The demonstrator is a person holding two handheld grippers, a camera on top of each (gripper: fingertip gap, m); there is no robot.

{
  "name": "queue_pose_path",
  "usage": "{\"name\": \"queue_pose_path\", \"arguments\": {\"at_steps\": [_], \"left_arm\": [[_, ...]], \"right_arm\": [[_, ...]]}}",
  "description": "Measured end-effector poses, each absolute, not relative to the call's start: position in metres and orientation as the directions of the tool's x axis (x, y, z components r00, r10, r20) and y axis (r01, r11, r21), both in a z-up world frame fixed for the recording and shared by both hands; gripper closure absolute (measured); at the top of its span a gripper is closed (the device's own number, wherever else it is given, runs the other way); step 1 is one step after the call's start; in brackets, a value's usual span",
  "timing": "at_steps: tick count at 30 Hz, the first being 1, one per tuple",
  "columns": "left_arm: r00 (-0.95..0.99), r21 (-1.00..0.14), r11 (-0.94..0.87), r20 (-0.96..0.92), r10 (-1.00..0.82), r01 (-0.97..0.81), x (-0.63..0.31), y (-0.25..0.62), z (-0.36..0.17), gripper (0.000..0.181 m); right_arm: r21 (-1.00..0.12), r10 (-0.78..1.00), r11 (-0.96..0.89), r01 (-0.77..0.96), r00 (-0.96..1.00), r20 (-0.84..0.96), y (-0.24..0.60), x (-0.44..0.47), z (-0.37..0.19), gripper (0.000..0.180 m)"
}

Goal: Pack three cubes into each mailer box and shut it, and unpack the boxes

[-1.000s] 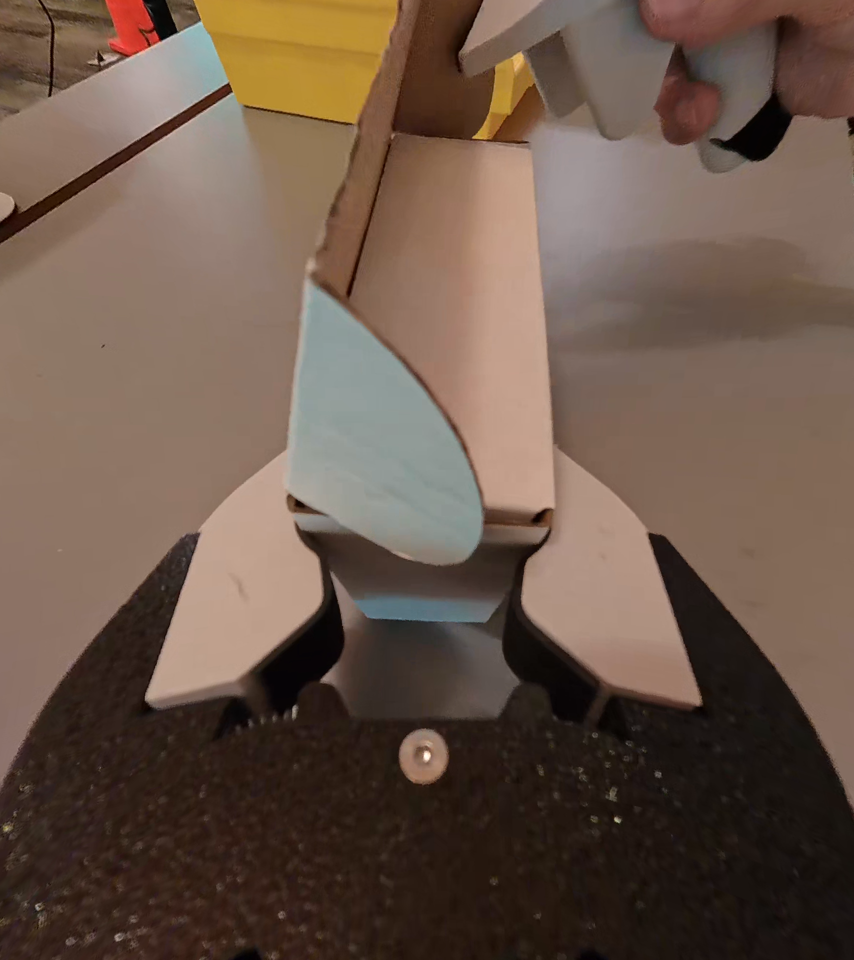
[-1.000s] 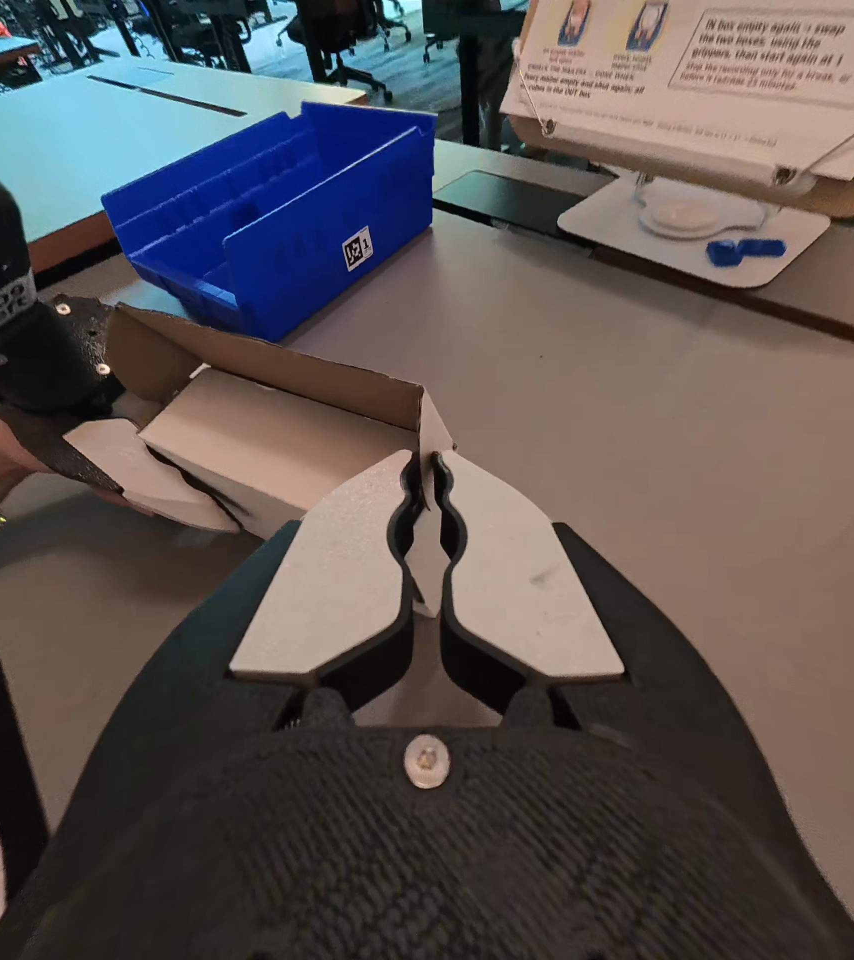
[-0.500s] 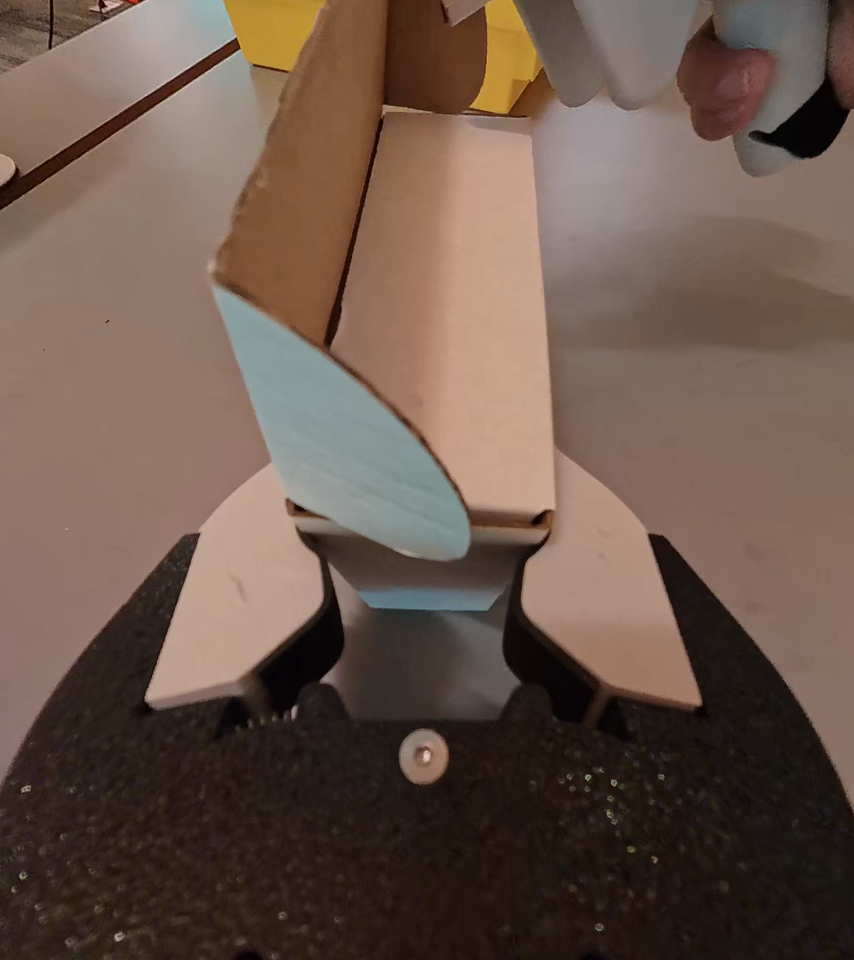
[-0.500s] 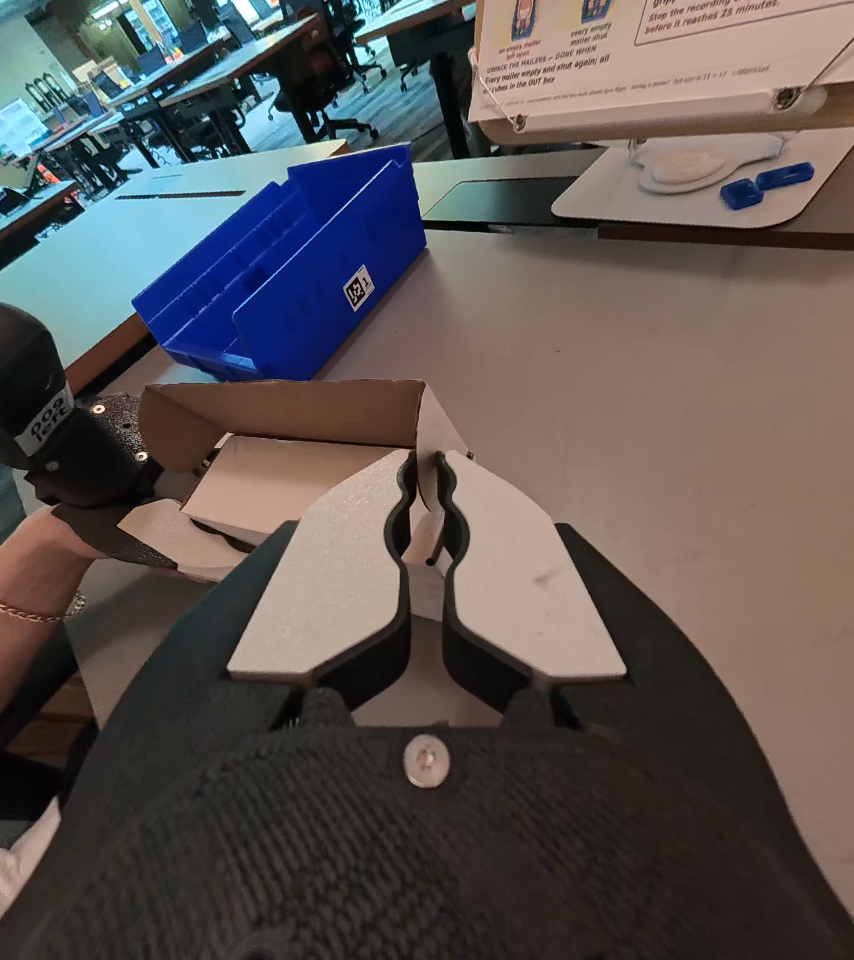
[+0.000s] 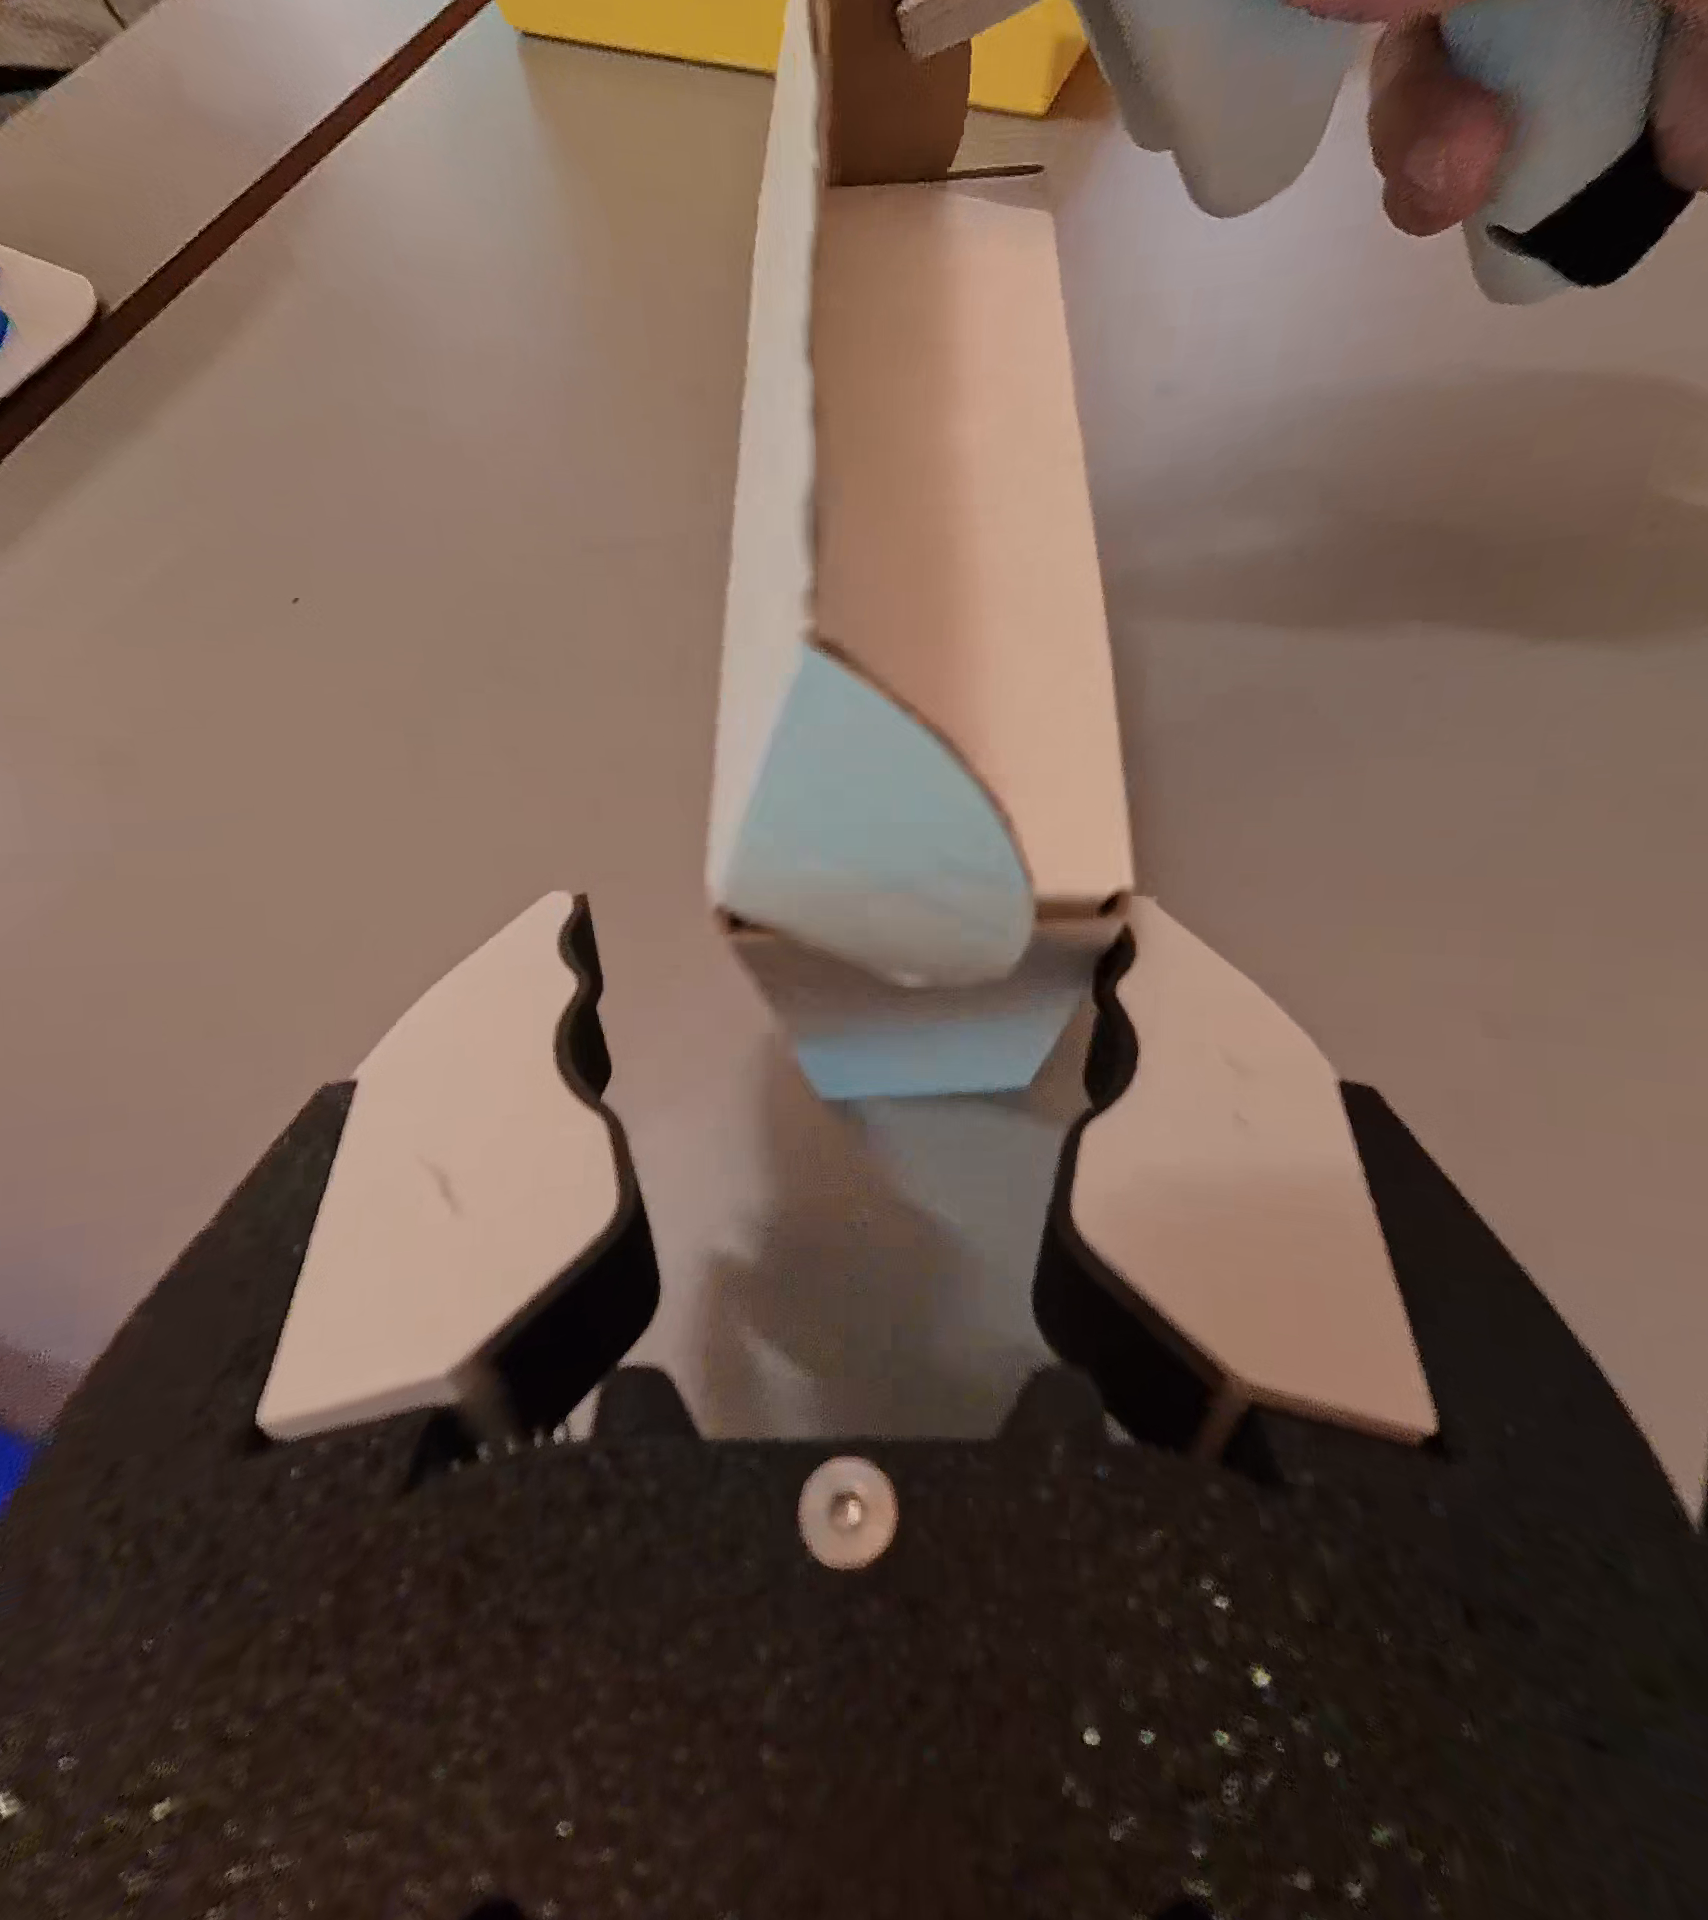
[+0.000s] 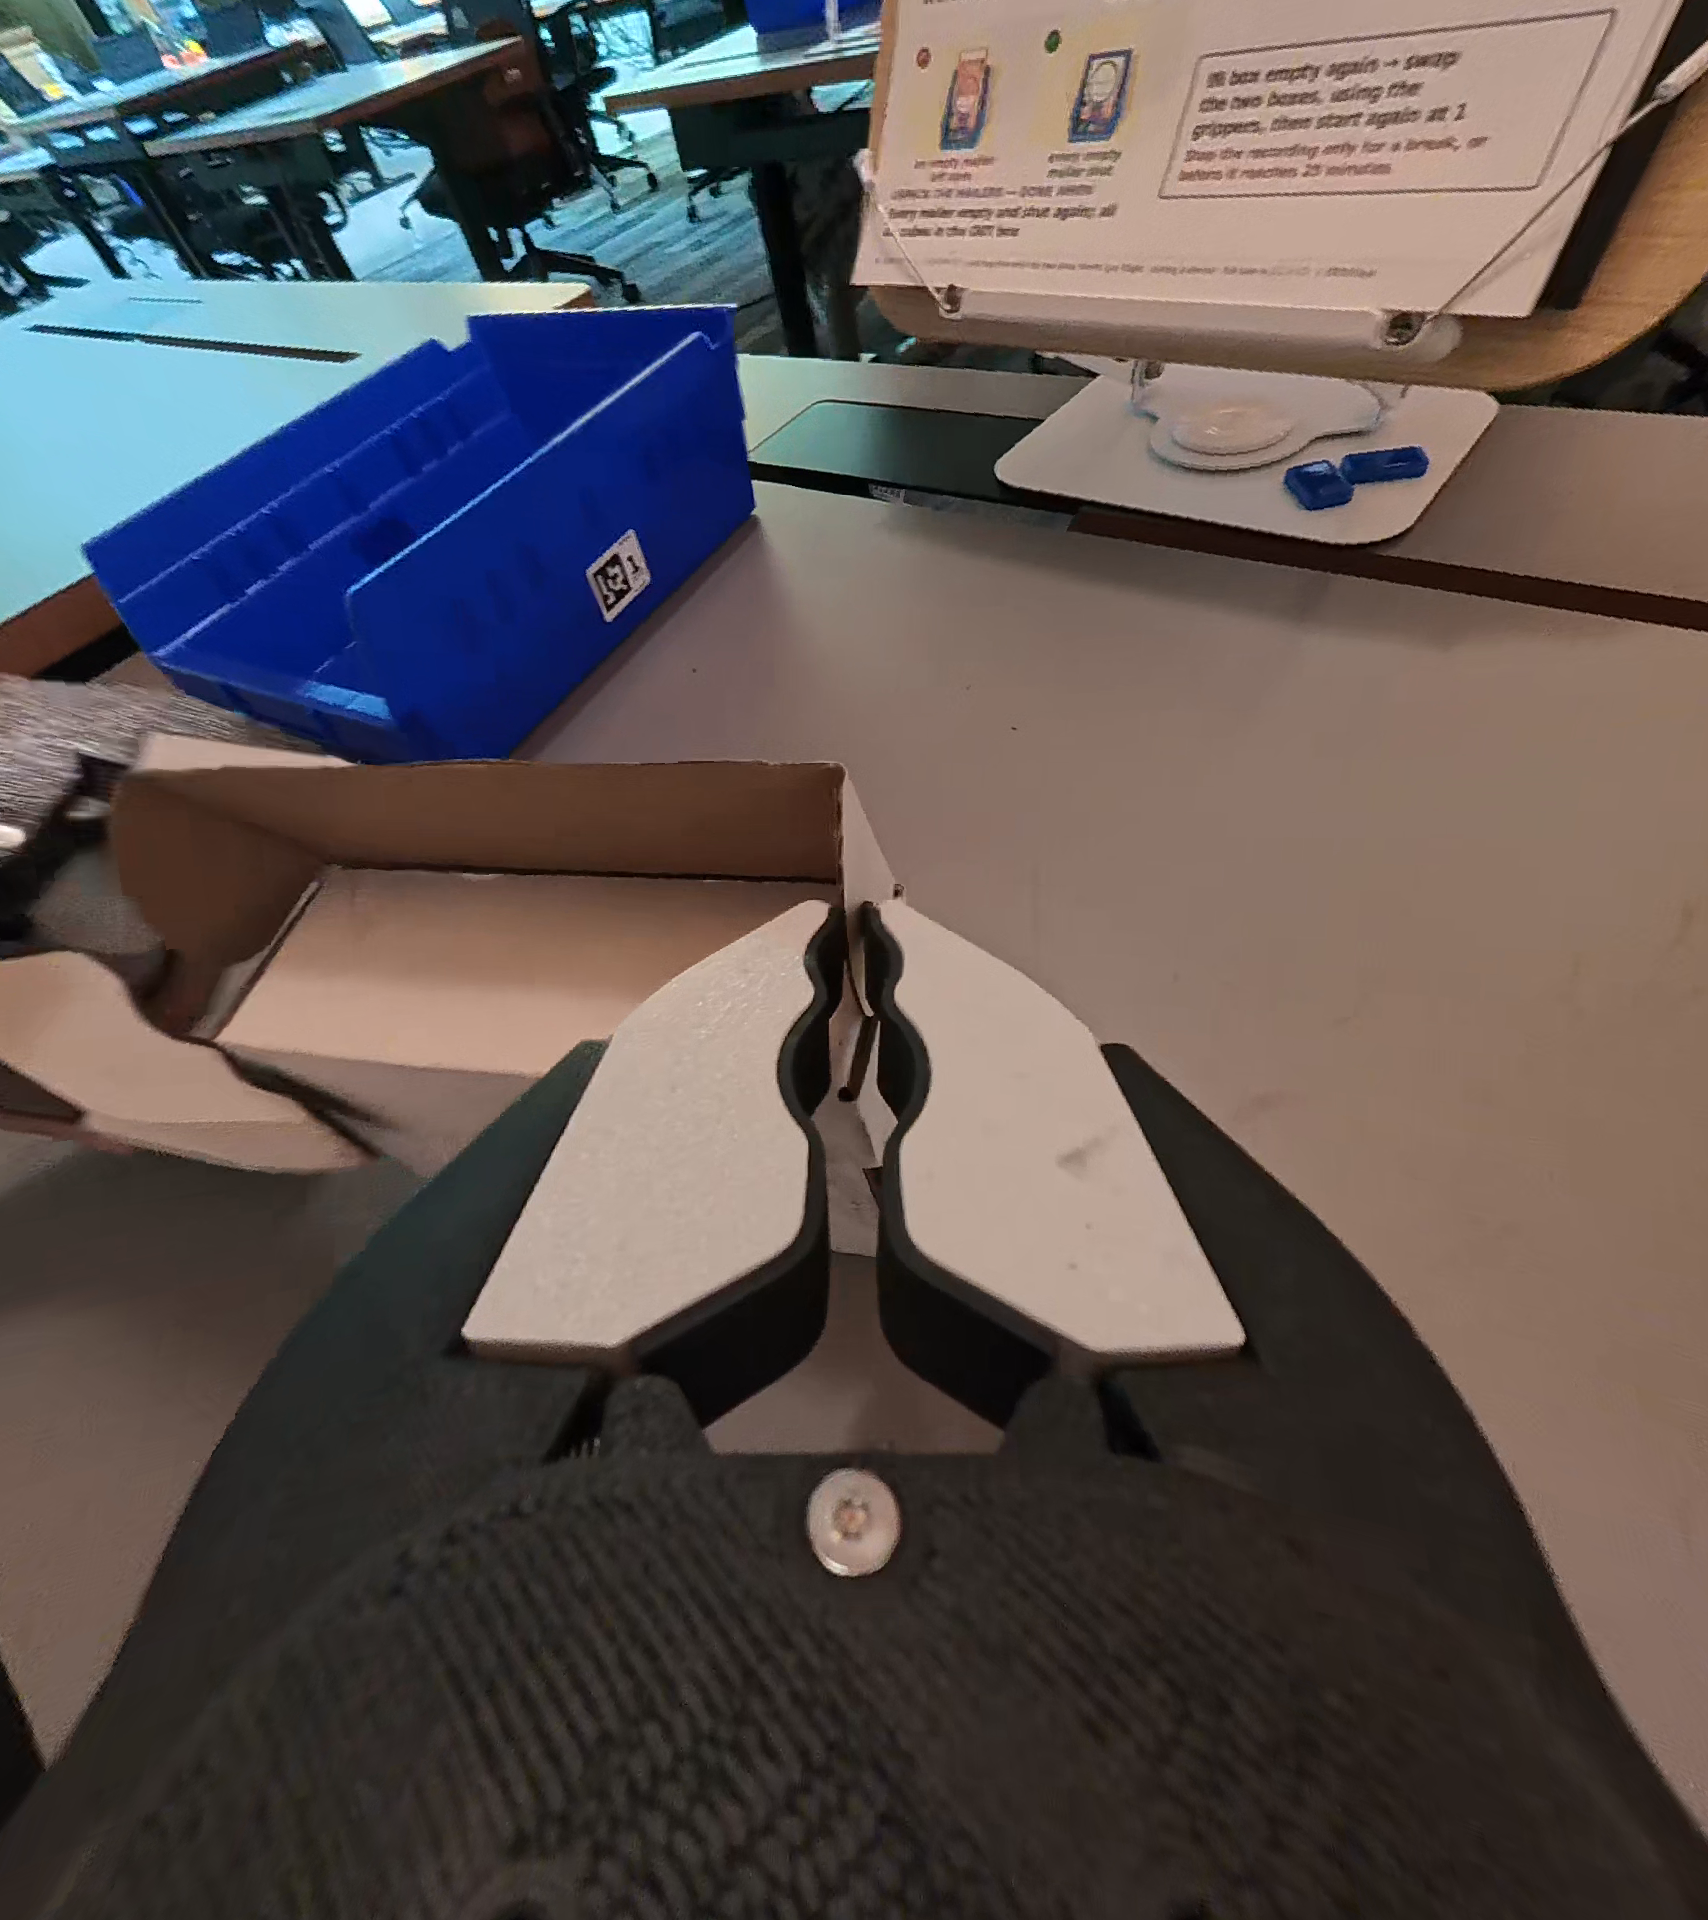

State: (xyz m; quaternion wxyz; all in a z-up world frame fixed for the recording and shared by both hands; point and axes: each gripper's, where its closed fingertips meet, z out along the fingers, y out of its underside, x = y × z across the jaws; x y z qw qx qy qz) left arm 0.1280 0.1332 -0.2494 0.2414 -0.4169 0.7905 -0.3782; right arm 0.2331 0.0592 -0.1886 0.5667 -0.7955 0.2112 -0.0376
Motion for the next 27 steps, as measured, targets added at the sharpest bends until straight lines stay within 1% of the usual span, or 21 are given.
{"name": "queue_pose_path", "arguments": {"at_steps": [1,3,8,10,15,17,19,22,23,25,27], "left_arm": [[-0.527,-0.793,0.370,-0.074,-0.847,-0.484,0.123,0.138,-0.242,0.090],[-0.492,-0.783,0.350,-0.064,-0.868,-0.514,0.112,0.148,-0.229,0.096],[-0.410,-0.715,0.284,0.003,-0.912,-0.638,0.084,0.160,-0.213,0.124],[-0.399,-0.702,0.277,0.011,-0.917,-0.656,0.079,0.156,-0.209,0.135],[-0.396,-0.692,0.259,0.041,-0.917,-0.673,0.081,0.135,-0.208,0.142],[-0.376,-0.691,0.258,0.022,-0.926,-0.675,0.085,0.132,-0.208,0.143],[-0.342,-0.695,0.255,-0.013,-0.939,-0.673,0.090,0.132,-0.207,0.147],[-0.313,-0.688,0.272,-0.069,-0.947,-0.673,0.094,0.132,-0.209,0.158],[-0.288,-0.686,0.281,-0.108,-0.952,-0.671,0.097,0.137,-0.208,0.167],[-0.248,-0.699,0.281,-0.151,-0.957,-0.658,0.101,0.144,-0.205,0.172],[-0.202,-0.738,0.232,-0.132,-0.971,-0.634,0.107,0.149,-0.199,0.174]], "right_arm": [[-0.919,-0.396,-0.269,-0.288,0.903,-0.167,0.059,0.234,-0.189,0.177],[-0.921,-0.423,-0.267,-0.283,0.893,-0.152,0.059,0.234,-0.188,0.178],[-0.925,-0.482,-0.266,-0.272,0.868,-0.116,0.057,0.233,-0.188,0.178],[-0.927,-0.504,-0.268,-0.264,0.858,-0.099,0.056,0.233,-0.187,0.179],[-0.932,-0.531,-0.265,-0.245,0.844,-0.071,0.057,0.229,-0.189,0.178],[-0.935,-0.536,-0.259,-0.242,0.842,-0.069,0.056,0.227,-0.190,0.178],[-0.936,-0.539,-0.259,-0.240,0.840,-0.066,0.055,0.225,-0.190,0.178],[-0.938,-0.543,-0.258,-0.231,0.838,-0.057,0.053,0.222,-0.190,0.179],[-0.938,-0.547,-0.262,-0.224,0.836,-0.047,0.052,0.222,-0.190,0.178],[-0.940,-0.551,-0.267,-0.211,0.834,-0.031,0.050,0.221,-0.189,0.178],[-0.946,-0.558,-0.255,-0.198,0.829,-0.023,0.047,0.221,-0.186,0.178]]}}
